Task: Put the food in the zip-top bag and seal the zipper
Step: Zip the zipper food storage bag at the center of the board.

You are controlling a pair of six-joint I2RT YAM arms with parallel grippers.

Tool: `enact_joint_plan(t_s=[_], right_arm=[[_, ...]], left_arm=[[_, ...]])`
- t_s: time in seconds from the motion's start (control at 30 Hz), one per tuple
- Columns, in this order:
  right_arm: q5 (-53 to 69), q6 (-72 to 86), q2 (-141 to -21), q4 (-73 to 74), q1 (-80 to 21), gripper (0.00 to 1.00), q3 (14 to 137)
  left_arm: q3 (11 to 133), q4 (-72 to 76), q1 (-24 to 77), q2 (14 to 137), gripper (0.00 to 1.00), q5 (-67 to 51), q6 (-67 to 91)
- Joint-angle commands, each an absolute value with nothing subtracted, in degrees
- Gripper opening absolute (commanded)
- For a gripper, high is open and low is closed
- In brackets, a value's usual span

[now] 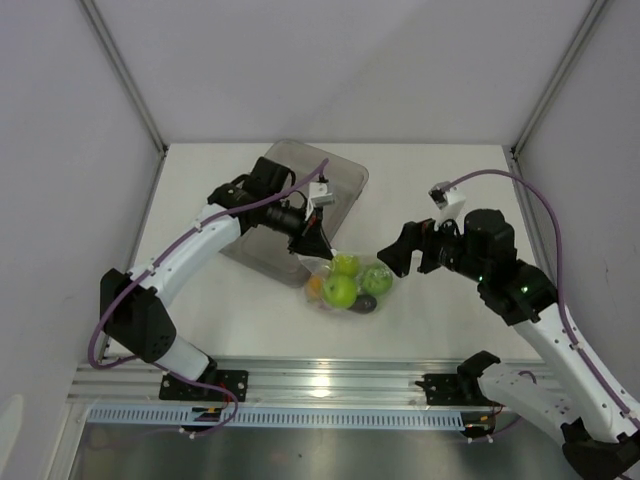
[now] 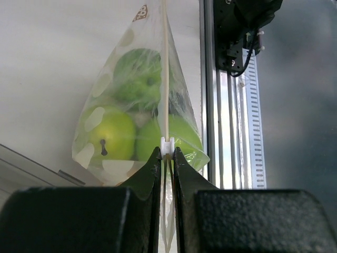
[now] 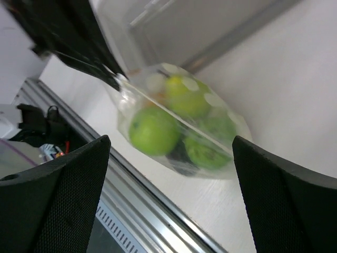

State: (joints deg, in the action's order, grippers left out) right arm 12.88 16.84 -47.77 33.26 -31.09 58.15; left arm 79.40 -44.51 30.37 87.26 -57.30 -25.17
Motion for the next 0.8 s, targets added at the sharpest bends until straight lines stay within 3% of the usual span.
enact_joint_plan(t_s=[0.0,0.23,0.4,0.77], right_arm=[[20.56,10.91,-51.14,31.28,-31.11,0.99,66.77],[28.91,1.85,-68.55,39.99,-32.86,0.99,76.55],[34.88,0.26,-70.57,37.88,-34.89,0.97,74.54],[34.64,-0.26,-69.43,34.10,-38.05,0.78,65.48]], left_arm=[[81.21,-44.73,31.55,86.31,0.01,-61.87,-27.95],[81.92,-45.97,32.43,87.45,0.01,-63.63,-28.65],[82.35,-46.67,32.61,87.45,0.01,-64.25,-29.18],[82.27,-47.46,32.61,87.54,0.01,-63.46,-29.80]])
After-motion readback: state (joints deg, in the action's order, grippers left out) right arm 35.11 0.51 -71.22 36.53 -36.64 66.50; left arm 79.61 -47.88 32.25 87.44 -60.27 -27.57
